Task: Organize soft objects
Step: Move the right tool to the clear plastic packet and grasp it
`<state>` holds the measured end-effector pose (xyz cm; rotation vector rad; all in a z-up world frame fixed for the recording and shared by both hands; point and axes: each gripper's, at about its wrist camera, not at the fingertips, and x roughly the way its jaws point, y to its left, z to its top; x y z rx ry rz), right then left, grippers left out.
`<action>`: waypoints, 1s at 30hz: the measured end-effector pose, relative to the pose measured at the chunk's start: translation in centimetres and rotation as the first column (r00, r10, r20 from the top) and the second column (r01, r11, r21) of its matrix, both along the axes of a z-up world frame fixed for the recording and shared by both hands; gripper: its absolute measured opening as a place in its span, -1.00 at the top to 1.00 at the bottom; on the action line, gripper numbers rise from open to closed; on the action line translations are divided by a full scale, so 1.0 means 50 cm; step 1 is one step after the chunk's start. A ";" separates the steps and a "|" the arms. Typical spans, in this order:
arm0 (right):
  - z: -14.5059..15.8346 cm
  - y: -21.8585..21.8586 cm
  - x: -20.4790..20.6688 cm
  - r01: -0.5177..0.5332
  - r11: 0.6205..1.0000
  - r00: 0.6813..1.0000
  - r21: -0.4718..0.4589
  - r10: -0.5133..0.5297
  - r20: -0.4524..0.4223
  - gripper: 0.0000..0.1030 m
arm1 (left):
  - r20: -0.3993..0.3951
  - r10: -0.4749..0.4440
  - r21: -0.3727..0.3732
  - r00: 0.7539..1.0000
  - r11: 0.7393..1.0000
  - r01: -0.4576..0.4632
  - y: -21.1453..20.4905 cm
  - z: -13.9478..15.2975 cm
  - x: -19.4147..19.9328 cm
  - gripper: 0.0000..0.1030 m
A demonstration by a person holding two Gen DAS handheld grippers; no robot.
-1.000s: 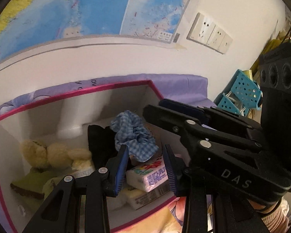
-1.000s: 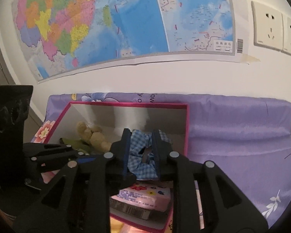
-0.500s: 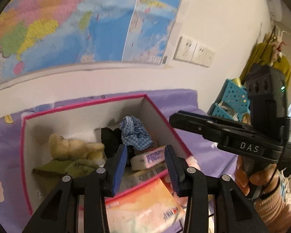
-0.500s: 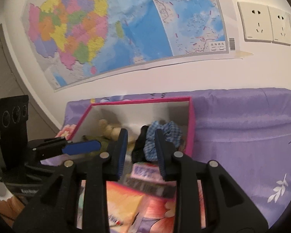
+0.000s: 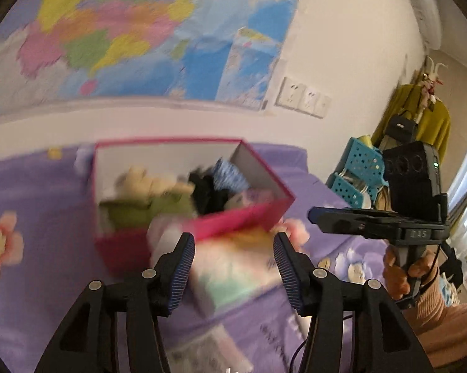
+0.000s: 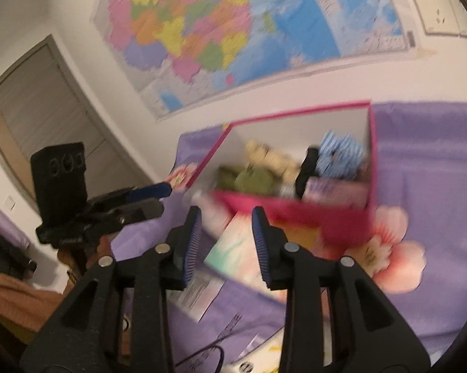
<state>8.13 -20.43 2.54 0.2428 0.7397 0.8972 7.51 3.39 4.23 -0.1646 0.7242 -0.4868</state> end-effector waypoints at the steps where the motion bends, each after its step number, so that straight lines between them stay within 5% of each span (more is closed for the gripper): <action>1: -0.012 0.011 -0.010 -0.020 1.000 1.000 -0.014 0.020 -0.012 0.30 | -0.028 0.022 0.006 0.999 1.000 -0.021 0.007 -0.024 -0.010 -0.08; 7: -0.104 0.081 -0.046 -0.126 0.990 0.985 -0.069 0.117 -0.129 0.28 | -0.181 0.116 0.035 0.977 0.993 -0.111 0.046 -0.134 -0.043 -0.08; 15: -0.215 0.152 -0.043 -0.169 0.980 0.951 -0.102 0.135 -0.279 0.28 | -0.290 0.170 0.073 0.942 0.985 -0.155 0.087 -0.200 -0.084 -0.08; 30: -0.232 0.210 -0.048 -0.135 0.981 0.971 -0.143 0.102 -0.216 0.13 | -0.326 0.064 0.026 0.943 0.998 -0.058 0.039 -0.223 -0.093 -0.23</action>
